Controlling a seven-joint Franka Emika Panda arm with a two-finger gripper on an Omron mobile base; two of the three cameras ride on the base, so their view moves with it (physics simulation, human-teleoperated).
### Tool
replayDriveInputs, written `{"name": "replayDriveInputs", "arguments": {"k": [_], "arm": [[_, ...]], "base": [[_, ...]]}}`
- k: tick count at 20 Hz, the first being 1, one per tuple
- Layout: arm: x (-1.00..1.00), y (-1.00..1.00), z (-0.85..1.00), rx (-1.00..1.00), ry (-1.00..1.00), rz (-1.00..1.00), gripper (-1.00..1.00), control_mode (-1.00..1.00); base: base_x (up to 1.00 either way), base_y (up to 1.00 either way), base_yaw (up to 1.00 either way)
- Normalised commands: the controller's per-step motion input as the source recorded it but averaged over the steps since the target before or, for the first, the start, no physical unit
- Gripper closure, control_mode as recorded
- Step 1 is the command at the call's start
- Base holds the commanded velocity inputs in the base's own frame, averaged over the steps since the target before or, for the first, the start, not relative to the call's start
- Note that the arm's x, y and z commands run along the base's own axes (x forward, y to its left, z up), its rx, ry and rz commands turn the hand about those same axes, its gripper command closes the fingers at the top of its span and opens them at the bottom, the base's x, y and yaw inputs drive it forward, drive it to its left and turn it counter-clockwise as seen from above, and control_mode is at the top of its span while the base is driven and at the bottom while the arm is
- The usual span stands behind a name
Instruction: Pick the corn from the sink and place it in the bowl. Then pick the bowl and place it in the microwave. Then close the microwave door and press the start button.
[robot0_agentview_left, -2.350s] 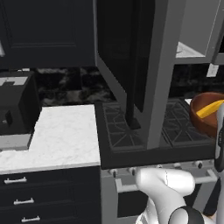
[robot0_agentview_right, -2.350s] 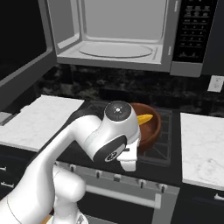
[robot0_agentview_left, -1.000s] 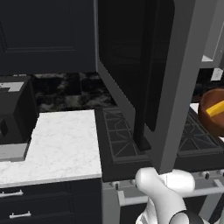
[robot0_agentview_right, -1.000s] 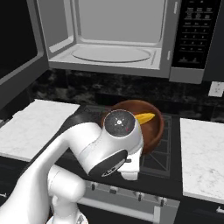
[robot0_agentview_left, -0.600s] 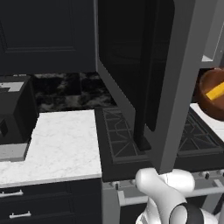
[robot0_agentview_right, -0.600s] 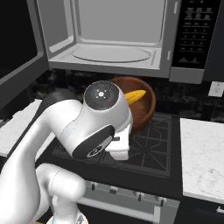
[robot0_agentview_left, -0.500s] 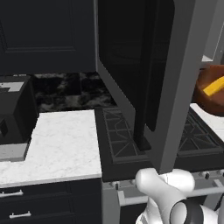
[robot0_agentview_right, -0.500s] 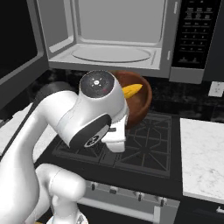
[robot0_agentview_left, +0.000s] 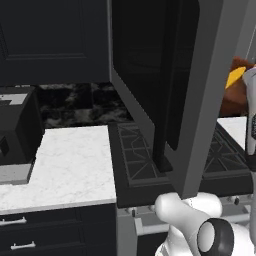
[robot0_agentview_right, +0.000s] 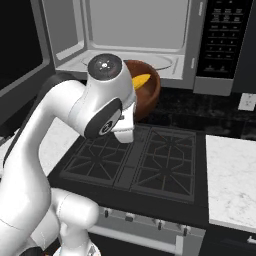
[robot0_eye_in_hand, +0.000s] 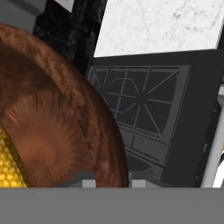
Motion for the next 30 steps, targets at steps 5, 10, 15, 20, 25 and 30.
{"name": "replayDriveInputs", "arguments": {"k": [5,10,15,20,25,30], "arm": [[0.61,0.09,0.42,0.01,-0.05,0.06,1.0,-1.0],[0.35,0.17,0.61,0.0,0.0,0.05,1.0,-1.0],[0.57,0.13,0.07,0.0,0.0,0.03,1.0,-1.0],[0.52,0.01,0.01,0.02,0.0,0.01,1.0,-1.0],[0.41,0.0,0.19,0.04,0.0,0.01,1.0,-1.0],[0.38,0.0,0.33,0.03,-0.01,0.02,1.0,-1.0]], "base": [[0.0,0.0,0.0],[0.0,0.0,0.0],[0.0,0.0,0.0],[0.0,0.0,0.0],[0.0,0.0,0.0],[0.0,0.0,0.0]]}}
